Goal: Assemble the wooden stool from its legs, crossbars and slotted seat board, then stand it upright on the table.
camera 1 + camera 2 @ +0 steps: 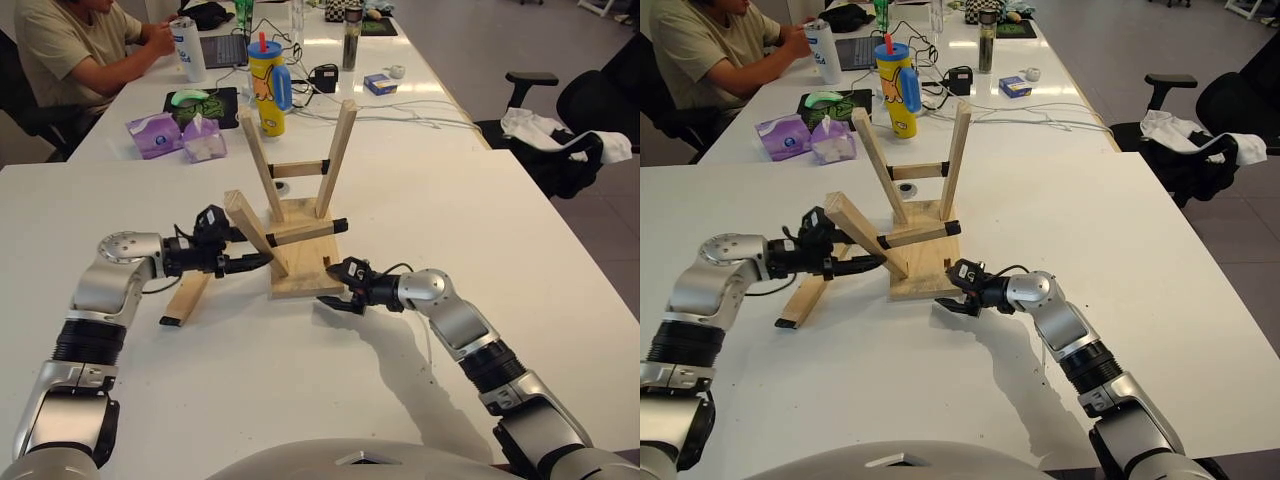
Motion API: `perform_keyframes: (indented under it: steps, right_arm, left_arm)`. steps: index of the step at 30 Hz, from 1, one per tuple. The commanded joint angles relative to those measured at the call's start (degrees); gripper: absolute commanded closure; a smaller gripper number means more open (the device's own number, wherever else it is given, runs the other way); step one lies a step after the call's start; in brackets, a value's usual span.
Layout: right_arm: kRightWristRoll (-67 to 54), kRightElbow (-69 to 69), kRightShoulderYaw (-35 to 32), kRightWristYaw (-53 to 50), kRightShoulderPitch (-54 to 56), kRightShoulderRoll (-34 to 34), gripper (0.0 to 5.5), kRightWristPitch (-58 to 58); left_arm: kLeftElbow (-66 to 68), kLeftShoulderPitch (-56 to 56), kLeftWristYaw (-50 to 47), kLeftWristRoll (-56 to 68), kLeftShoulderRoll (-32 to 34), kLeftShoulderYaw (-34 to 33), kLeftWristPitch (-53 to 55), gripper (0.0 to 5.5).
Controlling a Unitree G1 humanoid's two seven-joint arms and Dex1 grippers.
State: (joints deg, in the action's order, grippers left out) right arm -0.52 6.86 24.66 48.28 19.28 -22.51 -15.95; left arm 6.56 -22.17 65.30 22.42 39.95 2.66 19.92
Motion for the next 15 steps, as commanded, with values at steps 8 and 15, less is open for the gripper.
perform_keyframes:
  steps: [8,15]
  right_arm:
    - [-1.61,-5.17,1.25,-1.30,-8.15,1.14,2.15,-9.99]
    - [-1.59,-6.35,1.95,-3.86,-9.64,2.54,2.15,-11.28]
  left_arm:
    - [-11.60,22.25,-21.29,-0.54,0.27,-19.12,7.98,1.34]
    - [-16.86,27.75,-33.13,-3.73,-4.47,-17.35,15.23,1.34]
